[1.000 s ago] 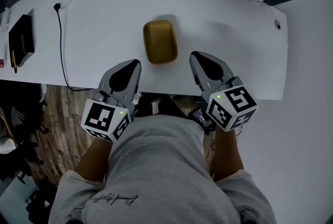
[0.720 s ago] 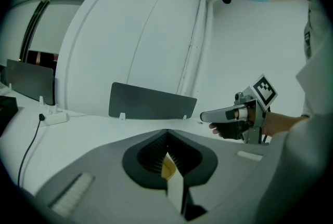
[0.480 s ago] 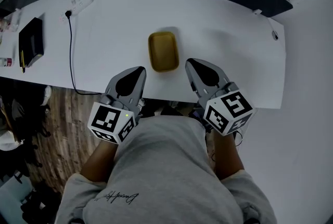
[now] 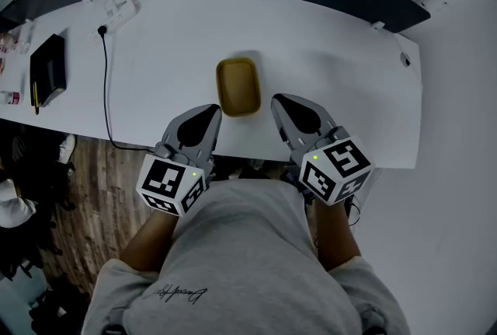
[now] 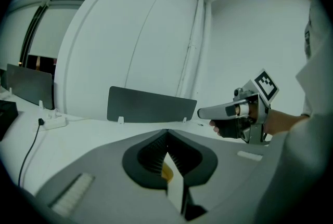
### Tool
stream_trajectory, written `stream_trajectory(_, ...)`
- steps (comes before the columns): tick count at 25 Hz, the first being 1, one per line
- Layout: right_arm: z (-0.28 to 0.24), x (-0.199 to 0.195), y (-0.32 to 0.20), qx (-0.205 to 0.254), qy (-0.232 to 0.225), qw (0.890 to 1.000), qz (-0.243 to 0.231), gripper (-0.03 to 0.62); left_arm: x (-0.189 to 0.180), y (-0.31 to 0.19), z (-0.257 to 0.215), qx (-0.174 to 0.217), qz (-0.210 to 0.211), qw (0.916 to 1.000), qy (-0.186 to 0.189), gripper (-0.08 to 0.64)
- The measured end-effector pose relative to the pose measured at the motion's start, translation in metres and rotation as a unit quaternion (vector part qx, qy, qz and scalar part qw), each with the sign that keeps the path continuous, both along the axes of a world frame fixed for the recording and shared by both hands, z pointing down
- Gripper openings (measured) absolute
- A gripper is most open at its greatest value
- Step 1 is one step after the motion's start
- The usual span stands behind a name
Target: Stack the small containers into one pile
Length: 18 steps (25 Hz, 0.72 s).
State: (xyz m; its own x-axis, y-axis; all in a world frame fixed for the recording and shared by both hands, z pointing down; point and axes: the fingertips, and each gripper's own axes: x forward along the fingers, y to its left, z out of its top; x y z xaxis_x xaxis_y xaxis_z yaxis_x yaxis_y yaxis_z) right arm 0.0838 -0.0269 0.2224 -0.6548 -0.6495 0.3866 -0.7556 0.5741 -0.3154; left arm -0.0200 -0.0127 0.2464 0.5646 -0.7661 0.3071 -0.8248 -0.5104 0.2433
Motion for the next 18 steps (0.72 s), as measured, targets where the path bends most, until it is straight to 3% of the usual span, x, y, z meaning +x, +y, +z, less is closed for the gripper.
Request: stream_trajectory(18, 0.006, 0.006, -0.005, -0.005, -0.021, 1.000, -0.003, 0.012, 0.015, -0.003, -0.003, 0.003, 0.010, 0.9999, -0.004, 0.002)
